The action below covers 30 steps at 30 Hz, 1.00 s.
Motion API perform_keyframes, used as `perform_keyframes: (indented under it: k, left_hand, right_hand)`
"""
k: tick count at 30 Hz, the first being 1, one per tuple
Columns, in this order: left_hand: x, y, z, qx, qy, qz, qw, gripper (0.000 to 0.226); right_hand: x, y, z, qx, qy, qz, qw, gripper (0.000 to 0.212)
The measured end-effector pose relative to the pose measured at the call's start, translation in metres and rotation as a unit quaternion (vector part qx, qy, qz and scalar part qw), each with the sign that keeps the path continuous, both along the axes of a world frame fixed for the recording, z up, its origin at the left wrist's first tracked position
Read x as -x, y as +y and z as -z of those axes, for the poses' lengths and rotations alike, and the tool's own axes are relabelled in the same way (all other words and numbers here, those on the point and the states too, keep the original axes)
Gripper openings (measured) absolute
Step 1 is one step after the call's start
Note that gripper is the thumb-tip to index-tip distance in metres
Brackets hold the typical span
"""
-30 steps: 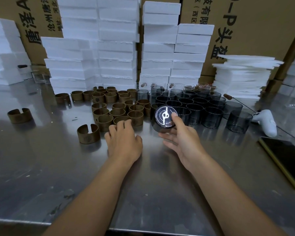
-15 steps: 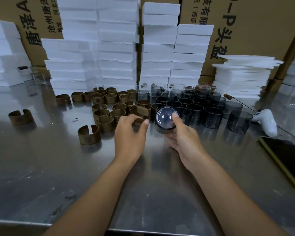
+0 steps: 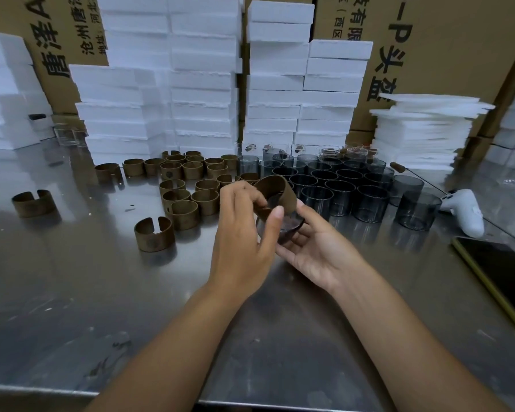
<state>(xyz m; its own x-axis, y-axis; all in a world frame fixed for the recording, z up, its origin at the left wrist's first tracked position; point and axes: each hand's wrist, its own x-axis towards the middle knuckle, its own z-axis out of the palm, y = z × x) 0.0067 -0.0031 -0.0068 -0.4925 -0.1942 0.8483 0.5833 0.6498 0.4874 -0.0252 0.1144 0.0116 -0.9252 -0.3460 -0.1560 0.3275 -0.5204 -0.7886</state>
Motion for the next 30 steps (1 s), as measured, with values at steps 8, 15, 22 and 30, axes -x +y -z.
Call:
perform_keyframes:
  k: [8,15,22,30]
  left_hand:
    - [-0.0031,0.0031,0.0022,-0.045,-0.085,0.078,0.992,0.052]
    - [-0.0045,0.0057,-0.0004,-0.046,-0.100,0.089,0.990,0.063]
    - [-0.0072,0.0036,-0.0028,-0.065,-0.143,0.114,0.981,0.061]
    - [-0.0081,0.0050,-0.0057,-0.094,-0.160,0.162,0.969,0.053]
  right_hand:
    - [-0.0018,-0.0008,-0.0003,0.039,-0.006,-0.005,0.999,0.038]
    - [-0.0029,-0.0008,0.0000,0.002,0.004,-0.027,1.000,0.052]
    - [-0.0054,-0.0013,-0.0012,0.013,0.022,-0.039,0.999,0.074]
    - [-0.0058,-0.0022,0.0002,0.027,0.036,-0.038,0.998,0.043]
